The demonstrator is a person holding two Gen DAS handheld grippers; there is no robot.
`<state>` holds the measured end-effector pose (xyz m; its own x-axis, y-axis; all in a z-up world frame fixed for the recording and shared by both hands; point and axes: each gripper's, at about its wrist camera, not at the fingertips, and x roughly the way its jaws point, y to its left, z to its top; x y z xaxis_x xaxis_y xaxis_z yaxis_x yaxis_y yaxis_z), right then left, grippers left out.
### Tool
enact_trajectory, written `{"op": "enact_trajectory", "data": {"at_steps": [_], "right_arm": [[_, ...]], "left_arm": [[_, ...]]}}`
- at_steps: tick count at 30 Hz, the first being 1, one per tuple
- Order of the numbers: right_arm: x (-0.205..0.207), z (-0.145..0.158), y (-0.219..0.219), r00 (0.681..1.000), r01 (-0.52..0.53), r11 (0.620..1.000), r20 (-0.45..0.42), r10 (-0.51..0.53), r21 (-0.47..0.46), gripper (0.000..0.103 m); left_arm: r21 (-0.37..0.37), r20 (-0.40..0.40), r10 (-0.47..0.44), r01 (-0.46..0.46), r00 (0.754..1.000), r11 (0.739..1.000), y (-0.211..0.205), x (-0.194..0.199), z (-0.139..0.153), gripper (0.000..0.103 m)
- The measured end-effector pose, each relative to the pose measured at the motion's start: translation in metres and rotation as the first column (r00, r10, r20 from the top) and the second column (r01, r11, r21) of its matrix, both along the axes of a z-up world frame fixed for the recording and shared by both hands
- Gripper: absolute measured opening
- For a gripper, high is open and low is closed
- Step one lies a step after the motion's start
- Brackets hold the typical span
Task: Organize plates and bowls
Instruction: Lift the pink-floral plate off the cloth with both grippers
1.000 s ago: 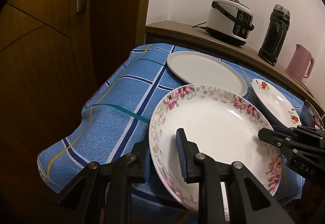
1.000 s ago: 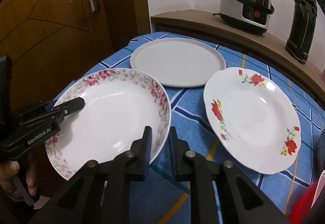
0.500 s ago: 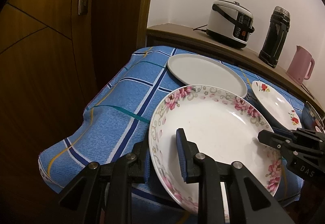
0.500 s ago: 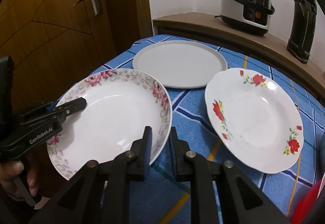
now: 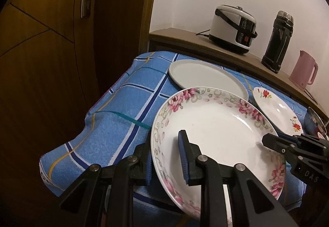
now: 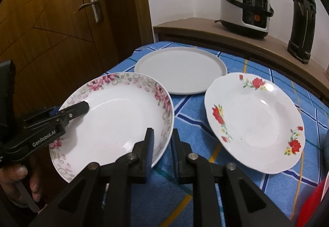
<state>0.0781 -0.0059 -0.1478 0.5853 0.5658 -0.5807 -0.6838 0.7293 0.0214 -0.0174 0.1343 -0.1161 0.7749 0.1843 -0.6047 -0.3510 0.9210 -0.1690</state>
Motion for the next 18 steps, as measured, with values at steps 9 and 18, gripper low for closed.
{"op": "enact_trajectory", "data": {"at_steps": [9, 18], "right_arm": [[-0.002, 0.011, -0.002, 0.999, 0.016, 1.000, 0.034, -0.017, 0.017, 0.016], [0.002, 0.023, -0.005, 0.998, 0.034, 0.999, 0.057, -0.036, 0.036, 0.016]], "left_arm": [[0.021, 0.042, -0.005, 0.004, 0.999, 1.000, -0.001, 0.006, 0.014, 0.025], [0.044, 0.085, -0.016, 0.013, 0.996, 0.999, -0.002, 0.016, 0.032, 0.025]]}}
